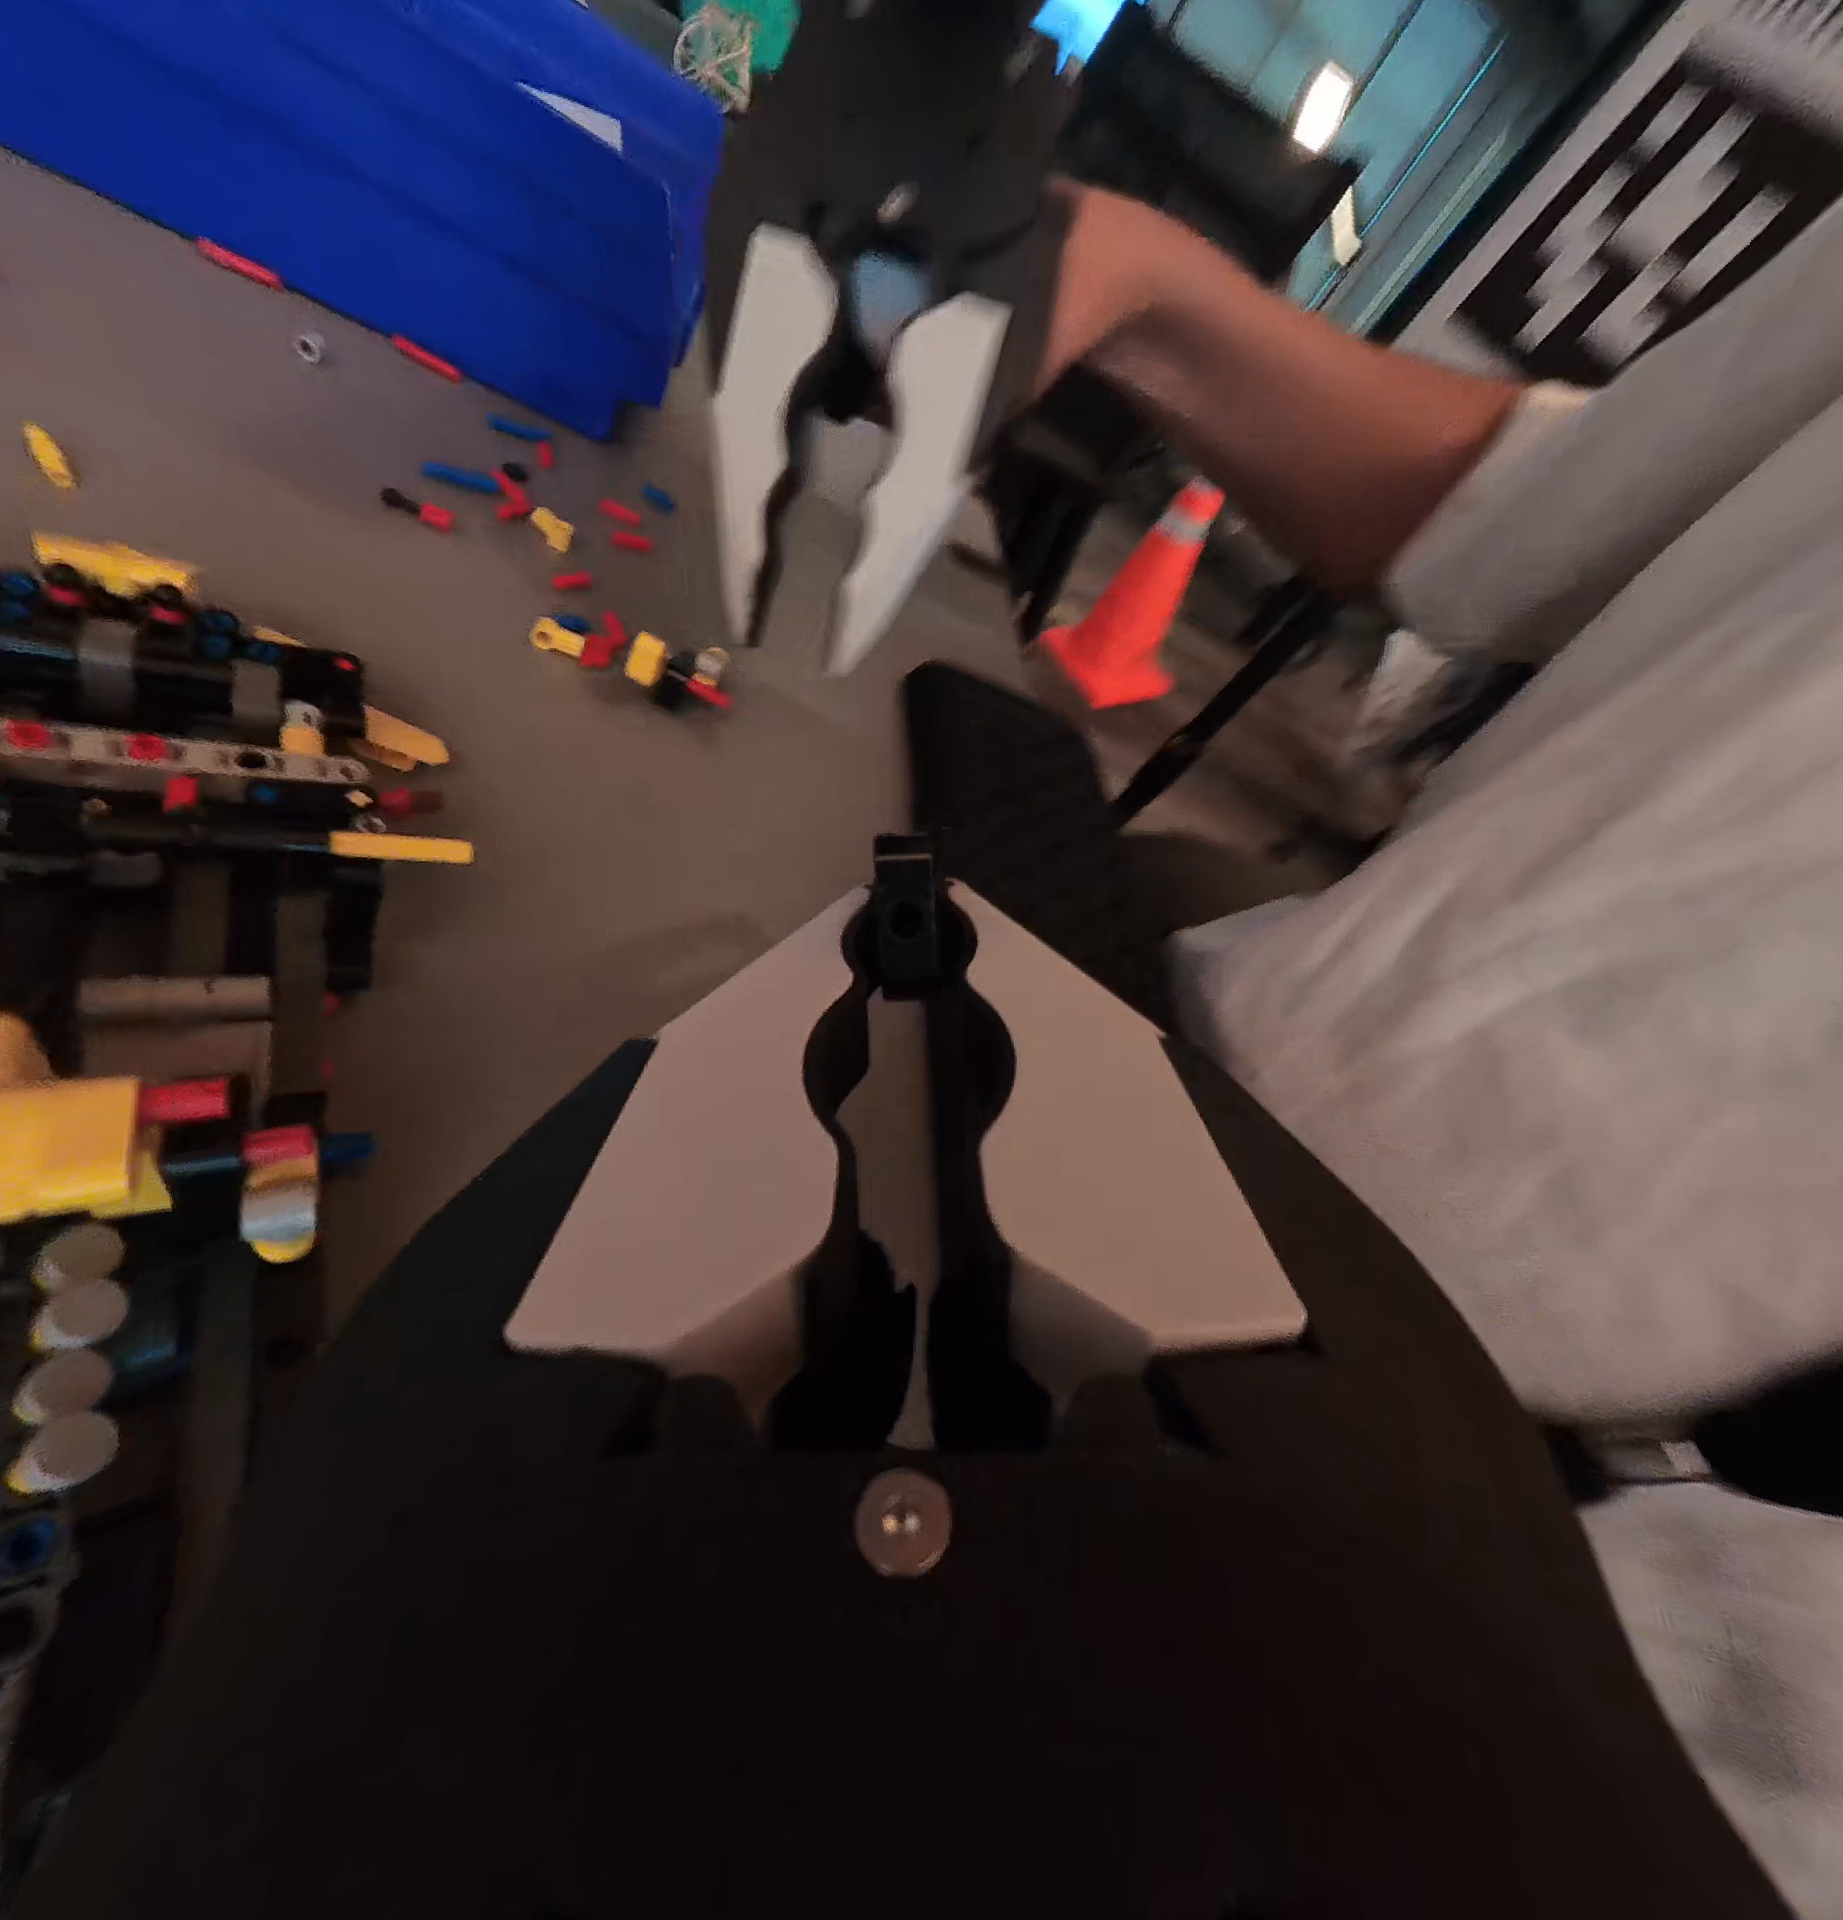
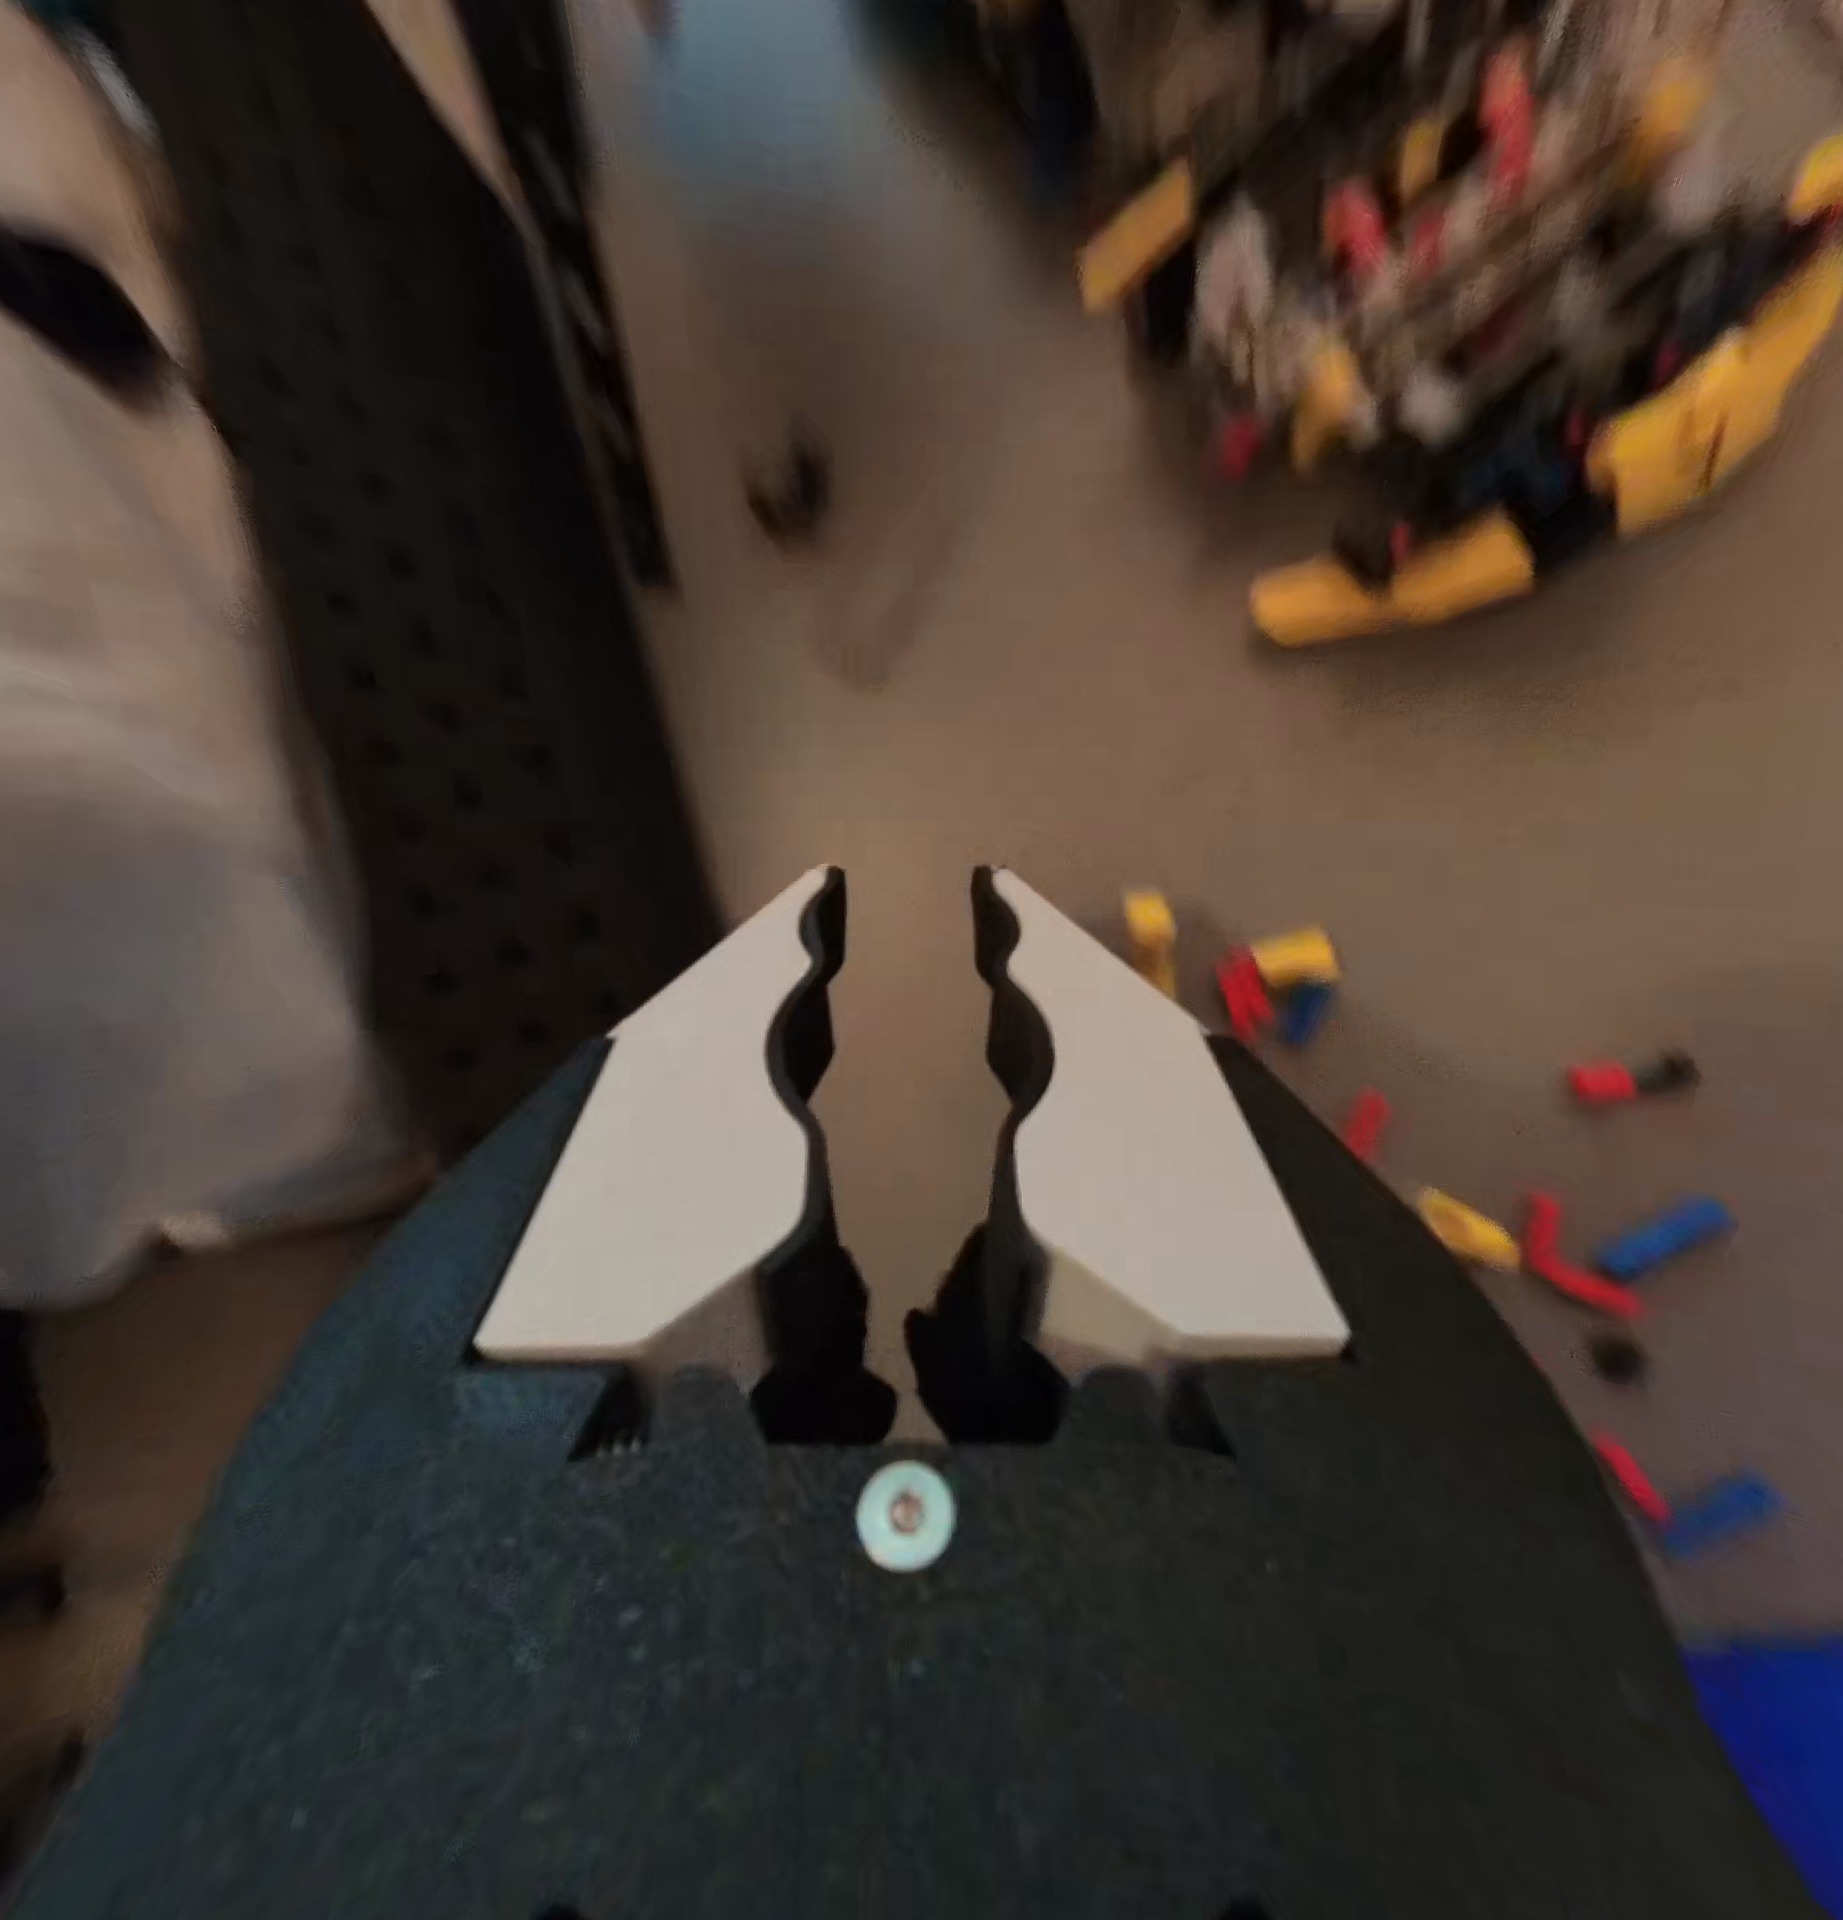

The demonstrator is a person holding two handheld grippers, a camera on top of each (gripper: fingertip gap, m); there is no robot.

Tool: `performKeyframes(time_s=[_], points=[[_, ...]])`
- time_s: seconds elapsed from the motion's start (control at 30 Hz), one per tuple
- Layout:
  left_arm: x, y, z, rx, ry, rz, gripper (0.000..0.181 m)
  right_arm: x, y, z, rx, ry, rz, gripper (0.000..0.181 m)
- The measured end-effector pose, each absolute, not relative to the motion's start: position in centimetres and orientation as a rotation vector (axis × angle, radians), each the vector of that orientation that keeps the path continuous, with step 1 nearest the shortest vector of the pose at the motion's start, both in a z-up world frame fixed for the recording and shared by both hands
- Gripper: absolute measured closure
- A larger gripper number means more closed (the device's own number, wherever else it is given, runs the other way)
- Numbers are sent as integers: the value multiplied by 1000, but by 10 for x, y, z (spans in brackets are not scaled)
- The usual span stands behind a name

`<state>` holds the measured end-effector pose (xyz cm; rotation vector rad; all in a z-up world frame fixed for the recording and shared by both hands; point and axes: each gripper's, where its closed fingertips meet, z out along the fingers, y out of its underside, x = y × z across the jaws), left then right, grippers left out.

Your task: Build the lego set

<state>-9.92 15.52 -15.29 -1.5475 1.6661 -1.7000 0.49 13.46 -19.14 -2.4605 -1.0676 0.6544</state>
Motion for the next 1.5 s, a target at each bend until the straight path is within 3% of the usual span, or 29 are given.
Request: performKeyframes(time_s=[0.07, 0.17, 0.27, 0.4, 0.5, 0.7, 0.93, 1.0, 1.07, 1.3, 1.37, 1.5], points=[[-98, 150, -156, -1489, 1709, -1665, 174, -50, 132, -166, -2301, -964, 901, 150], [-98, 145, -155, -1440, 1716, -1697, 173, -91, 134, -168, -2234, -952, 903, 150], [-98, 141, -154, -1401, 1726, -1708, 173, -101, 141, -171, -2185, -948, 866, 167], [-97, 146, -161, -1380, 1762, -1591, 172, -95, 143, -176, -2218, -960, 819, 174], [-100, 163, -170, -1412, 1802, -1451, 154, -69, 145, -197, -2343, -1104, 540, 175], [-107, 174, -160, -1393, 1775, -1513, 154, -29, 129, -223, -2534, -1398, 241, 174], [-107, 166, -165, -1363, 1825, -1475, 154, -23, 123, -236, -2517, -1495, 267, 174], [-107, 166, -164, -1362, 1824, -1482, 155, -22, 123, -235, -2511, -1476, 283, 173], [-107, 166, -163, -1363, 1814, -1494, 155, -21, 125, -225, -2492, -1395, 314, 154], [-108, 165, -149, -1369, 1750, -1609, 155, 81, 141, -209, -2558, -914, 174, 152], [-107, 164, -146, -1379, 1729, -1639, 155, 73, 136, -219, -2573, -868, 330, 148], [-104, 167, -151, -1452, 1700, -1655, 155, 67, 137, -242, -2549, -962, 249, 144]])
